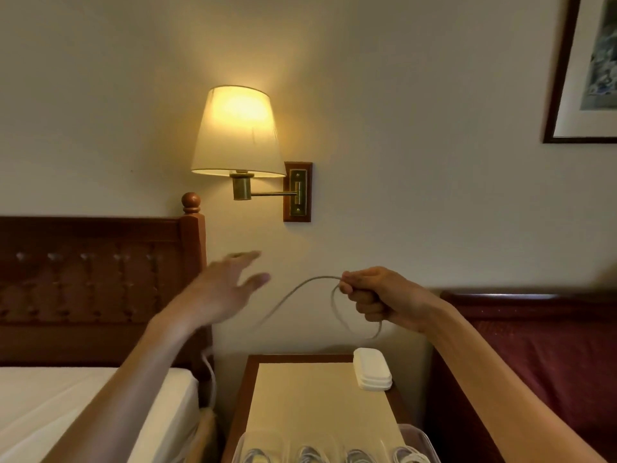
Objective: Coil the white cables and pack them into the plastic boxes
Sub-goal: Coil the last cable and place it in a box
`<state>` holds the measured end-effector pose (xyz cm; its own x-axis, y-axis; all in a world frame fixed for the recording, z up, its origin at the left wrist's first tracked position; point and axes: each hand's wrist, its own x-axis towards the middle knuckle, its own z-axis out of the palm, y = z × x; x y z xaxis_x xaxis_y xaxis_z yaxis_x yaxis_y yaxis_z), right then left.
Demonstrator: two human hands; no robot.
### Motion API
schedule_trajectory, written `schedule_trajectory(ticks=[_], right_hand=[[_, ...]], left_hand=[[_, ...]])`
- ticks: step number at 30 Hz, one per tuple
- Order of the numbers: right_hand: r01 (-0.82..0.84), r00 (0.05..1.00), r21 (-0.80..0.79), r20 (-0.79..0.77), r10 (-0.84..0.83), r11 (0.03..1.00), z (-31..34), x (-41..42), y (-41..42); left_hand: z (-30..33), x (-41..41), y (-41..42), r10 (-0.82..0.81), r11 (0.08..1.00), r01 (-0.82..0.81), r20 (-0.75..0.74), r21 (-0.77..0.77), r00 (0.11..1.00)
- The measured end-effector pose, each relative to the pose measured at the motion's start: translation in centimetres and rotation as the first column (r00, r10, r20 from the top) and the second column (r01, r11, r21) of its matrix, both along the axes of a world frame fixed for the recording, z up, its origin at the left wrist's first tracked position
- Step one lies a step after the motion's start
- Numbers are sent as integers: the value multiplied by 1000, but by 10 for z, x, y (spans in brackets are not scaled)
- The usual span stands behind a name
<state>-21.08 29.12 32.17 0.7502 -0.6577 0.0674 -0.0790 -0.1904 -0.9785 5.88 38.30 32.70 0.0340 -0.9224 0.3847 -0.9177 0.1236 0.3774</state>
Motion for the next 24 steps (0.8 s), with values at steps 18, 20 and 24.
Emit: schedule_trajectory(ticks=[18,20,24], right_hand=[[-396,840,494,535,89,774,4,-12,-9],[-299,863,497,505,8,815,7,-11,-7],[12,873,375,447,-193,927,12,-1,-2]], left_hand=[[-87,12,-41,-204,920,43,-386,-388,900],[-97,11,-37,-161,940,7,-429,-340,889],[-98,-24,-17,71,988,-63,-48,142,996]])
